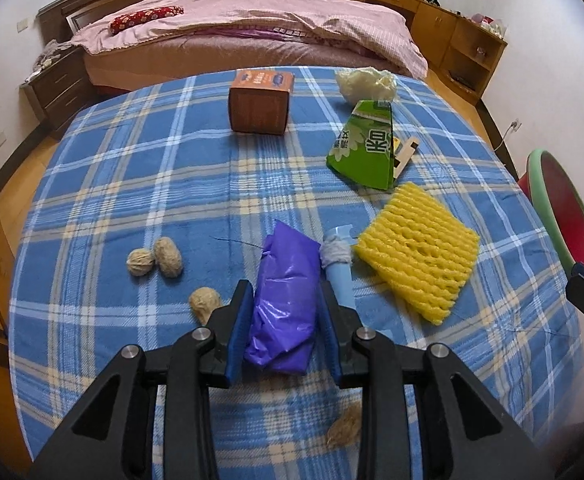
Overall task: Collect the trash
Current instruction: 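Grasp the purple plastic bag with the left tool while the right tool approaches the yellow foam net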
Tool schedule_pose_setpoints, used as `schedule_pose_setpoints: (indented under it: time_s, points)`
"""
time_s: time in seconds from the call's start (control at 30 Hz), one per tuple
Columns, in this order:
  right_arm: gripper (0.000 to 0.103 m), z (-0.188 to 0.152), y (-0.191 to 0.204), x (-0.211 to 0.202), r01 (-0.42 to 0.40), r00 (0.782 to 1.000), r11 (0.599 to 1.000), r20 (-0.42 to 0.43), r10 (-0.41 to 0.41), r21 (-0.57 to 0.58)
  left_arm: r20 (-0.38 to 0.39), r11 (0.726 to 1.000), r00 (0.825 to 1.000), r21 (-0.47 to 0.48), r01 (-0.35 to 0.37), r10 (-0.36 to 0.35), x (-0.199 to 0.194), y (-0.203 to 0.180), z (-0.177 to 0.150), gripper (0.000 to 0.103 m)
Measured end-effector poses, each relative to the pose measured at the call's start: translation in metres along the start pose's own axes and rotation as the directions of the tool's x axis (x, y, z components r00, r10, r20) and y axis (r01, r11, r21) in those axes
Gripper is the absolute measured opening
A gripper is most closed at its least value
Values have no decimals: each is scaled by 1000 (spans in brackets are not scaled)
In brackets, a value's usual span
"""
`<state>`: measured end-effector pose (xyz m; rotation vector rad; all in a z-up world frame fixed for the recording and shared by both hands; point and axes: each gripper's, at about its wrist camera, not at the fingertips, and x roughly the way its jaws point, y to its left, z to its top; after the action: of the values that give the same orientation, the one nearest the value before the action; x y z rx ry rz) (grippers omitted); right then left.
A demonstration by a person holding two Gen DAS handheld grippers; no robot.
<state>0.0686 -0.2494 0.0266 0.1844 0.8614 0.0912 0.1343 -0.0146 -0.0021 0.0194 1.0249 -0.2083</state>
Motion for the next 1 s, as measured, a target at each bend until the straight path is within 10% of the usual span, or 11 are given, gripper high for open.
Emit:
schedule_pose_setpoints:
  time_s: [0.83,1.0]
  points:
    - [73,15,82,89,-36,992,982,-123,14,-183,142,979,989,-191,76,-49,-29,42,0,29]
    - [44,12,88,86,-70,992,978,-121,47,-195,155,975,987,-207,80,-48,-34,45,-2,29]
